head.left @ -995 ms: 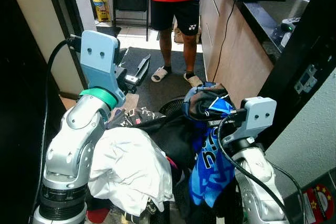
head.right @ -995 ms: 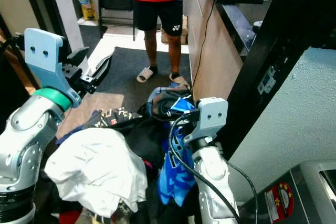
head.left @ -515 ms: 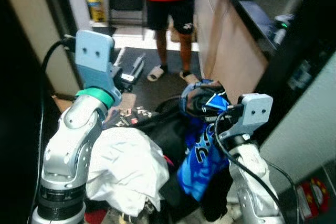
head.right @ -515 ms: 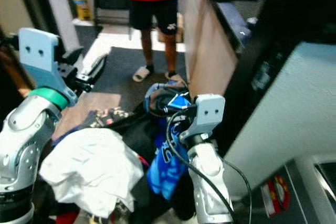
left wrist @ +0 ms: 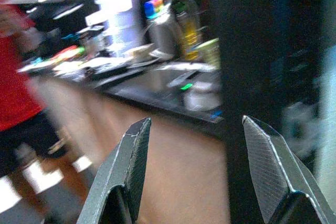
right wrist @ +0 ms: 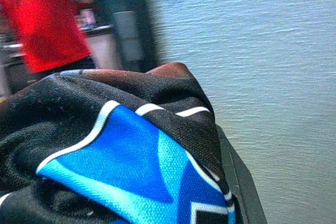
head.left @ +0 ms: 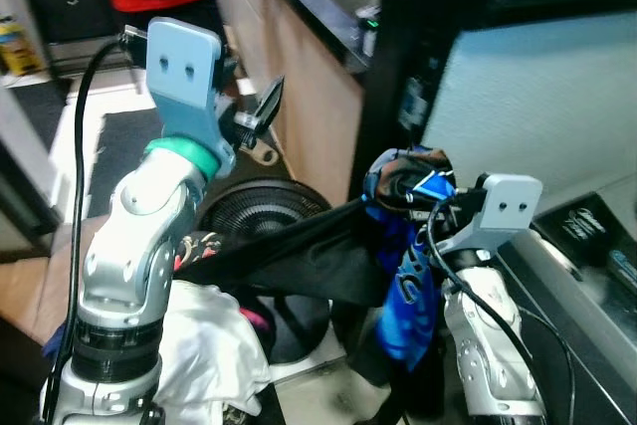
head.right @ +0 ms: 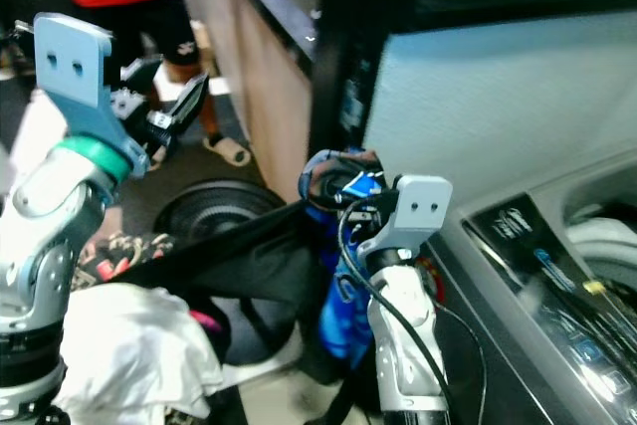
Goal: Clothes washing
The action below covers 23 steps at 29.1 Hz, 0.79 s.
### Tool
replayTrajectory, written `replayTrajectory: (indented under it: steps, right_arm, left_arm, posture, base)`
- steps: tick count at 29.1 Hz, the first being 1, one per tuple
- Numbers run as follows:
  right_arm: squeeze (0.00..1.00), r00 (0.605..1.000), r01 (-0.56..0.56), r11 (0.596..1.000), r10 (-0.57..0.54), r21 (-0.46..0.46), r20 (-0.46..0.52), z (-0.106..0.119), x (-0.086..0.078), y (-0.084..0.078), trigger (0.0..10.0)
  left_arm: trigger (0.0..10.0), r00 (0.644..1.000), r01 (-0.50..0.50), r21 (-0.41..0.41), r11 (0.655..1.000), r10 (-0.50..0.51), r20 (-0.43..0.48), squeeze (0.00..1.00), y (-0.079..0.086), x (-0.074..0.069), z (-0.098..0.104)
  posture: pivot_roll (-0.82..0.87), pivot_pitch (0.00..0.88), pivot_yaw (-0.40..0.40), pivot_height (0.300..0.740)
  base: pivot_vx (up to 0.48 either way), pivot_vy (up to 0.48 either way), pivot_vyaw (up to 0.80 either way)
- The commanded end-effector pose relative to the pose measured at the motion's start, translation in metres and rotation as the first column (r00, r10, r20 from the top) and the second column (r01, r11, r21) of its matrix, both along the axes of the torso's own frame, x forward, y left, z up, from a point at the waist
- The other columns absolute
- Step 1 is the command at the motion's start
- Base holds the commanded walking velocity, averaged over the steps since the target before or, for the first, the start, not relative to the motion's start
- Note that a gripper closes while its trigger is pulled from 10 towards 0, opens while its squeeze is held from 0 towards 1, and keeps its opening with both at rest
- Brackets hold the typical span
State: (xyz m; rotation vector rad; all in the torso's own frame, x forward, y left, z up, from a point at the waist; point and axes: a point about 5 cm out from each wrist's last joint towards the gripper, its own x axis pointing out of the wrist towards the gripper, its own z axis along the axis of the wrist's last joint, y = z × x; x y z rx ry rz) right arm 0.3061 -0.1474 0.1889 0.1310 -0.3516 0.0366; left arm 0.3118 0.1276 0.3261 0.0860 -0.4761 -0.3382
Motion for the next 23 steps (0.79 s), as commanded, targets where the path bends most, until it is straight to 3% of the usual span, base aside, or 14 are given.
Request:
replayTrajectory:
  steps: [1, 2, 4, 5, 9, 13, 14, 15, 17, 18, 19, 20, 22, 23]
  right_arm:
    - [0.00, 0.999, 0.006, 1.000, -0.006, 0.002, 0.045, 0.009, 0.001, -0.001, 10.0]
    - [0.00, 0.997, 0.000, 1.000, 0.001, -0.005, 0.074, 0.016, 0.002, 0.000, 10.0]
    - [0.00, 0.997, 0.000, 1.000, 0.001, -0.005, 0.074, 0.016, 0.002, 0.000, 10.0]
    - [0.00, 0.993, -0.008, 1.000, 0.010, -0.015, 0.118, 0.027, 0.002, 0.002, 10.0]
    - [0.00, 0.989, -0.014, 1.000, 0.017, -0.023, 0.148, 0.034, 0.002, 0.004, 10.0]
    - [0.00, 0.978, -0.006, 0.998, 0.019, -0.060, 0.208, 0.050, 0.001, 0.008, 10.0]
    - [0.00, 0.948, 0.020, 0.996, 0.008, -0.085, 0.319, 0.081, 0.000, 0.009, 10.0]
    - [0.00, 0.948, 0.020, 0.996, 0.008, -0.085, 0.319, 0.081, 0.000, 0.009, 10.0]
    - [0.00, 0.873, 0.065, 0.994, -0.014, -0.087, 0.487, 0.131, -0.008, 0.008, 10.0]
    - [0.00, 0.873, 0.065, 0.994, -0.014, -0.087, 0.487, 0.131, -0.008, 0.008, 10.0]
    - [0.00, 0.813, 0.092, 0.993, -0.030, -0.078, 0.581, 0.161, -0.013, 0.004, 10.0]
    - [0.00, 0.813, 0.092, 0.993, -0.030, -0.078, 0.581, 0.161, -0.013, 0.004, 10.0]
    - [0.00, 0.733, 0.155, 0.982, -0.040, -0.109, 0.679, 0.190, -0.021, -0.003, 10.0]
    - [0.00, 0.733, 0.155, 0.982, -0.040, -0.109, 0.679, 0.190, -0.021, -0.003, 10.0]
  left_arm:
    - [10.0, 0.999, -0.005, 0.004, 1.000, 0.005, 0.033, 0.00, 0.004, -0.001, 0.006]
    - [10.0, 0.995, 0.013, -0.003, 1.000, -0.012, 0.099, 0.00, 0.006, -0.001, 0.025]
    - [10.0, 0.995, 0.013, -0.003, 1.000, -0.012, 0.099, 0.00, 0.006, -0.001, 0.025]
    - [10.0, 0.986, 0.022, -0.005, 1.000, -0.021, 0.166, 0.00, 0.009, -0.003, 0.045]
    - [10.0, 0.978, 0.028, -0.011, 1.000, -0.025, 0.209, 0.00, 0.011, -0.005, 0.059]
    - [10.0, 0.980, 0.034, -0.011, 0.999, -0.031, 0.194, 0.00, 0.009, -0.005, 0.054]
    - [10.0, 0.987, 0.047, -0.010, 0.999, -0.045, 0.151, 0.00, 0.003, -0.005, 0.040]
    - [10.0, 0.987, 0.047, -0.010, 0.999, -0.045, 0.151, 0.00, 0.003, -0.005, 0.040]
    - [10.0, 0.994, 0.068, -0.011, 0.998, -0.067, 0.092, 0.00, -0.007, -0.007, 0.020]
    - [10.0, 0.994, 0.068, -0.011, 0.998, -0.067, 0.092, 0.00, -0.007, -0.007, 0.020]
    - [10.0, 0.994, 0.076, -0.011, 0.997, -0.075, 0.078, 0.00, -0.010, -0.007, 0.015]
    - [10.0, 0.994, 0.076, -0.011, 0.997, -0.075, 0.078, 0.00, -0.010, -0.007, 0.015]
    - [10.0, 0.995, 0.078, -0.013, 0.997, -0.077, 0.067, 0.00, -0.011, -0.006, 0.010]
    - [10.0, 0.995, 0.078, -0.013, 0.997, -0.077, 0.067, 0.00, -0.011, -0.006, 0.010]
  posture:
    - [0.16, 0.000, 0.070, 0.740]
    - [0.16, 0.000, 0.075, 0.740]
    - [0.16, 0.000, 0.075, 0.740]
    - [0.15, 0.000, 0.078, 0.740]
    - [0.15, 0.000, 0.080, 0.740]
    - [0.15, 0.000, 0.080, 0.740]
    - [0.14, 0.000, 0.078, 0.740]
    - [0.14, 0.000, 0.078, 0.740]
    - [0.14, 0.000, 0.070, 0.740]
    - [0.14, 0.000, 0.070, 0.740]
    - [0.14, 0.000, 0.065, 0.740]
    - [0.14, 0.000, 0.065, 0.740]
    - [0.15, 0.000, 0.055, 0.740]
    - [0.15, 0.000, 0.055, 0.740]
  base:
    - [0.000, 0.000, -0.80]
    - [0.000, 0.000, -0.80]
    - [0.000, 0.000, -0.80]
    - [0.000, 0.000, -0.80]
    - [0.000, 0.000, -0.80]
    - [0.000, 0.000, -0.80]
    - [0.000, 0.000, -0.80]
    - [0.000, 0.000, -0.80]
    - [0.000, 0.000, -0.40]
    - [0.000, 0.000, 0.00]
    - [0.000, 0.000, 0.00]
    - [0.000, 0.000, 0.00]
    - [0.000, 0.000, 0.00]
    - [0.000, 0.000, 0.00]
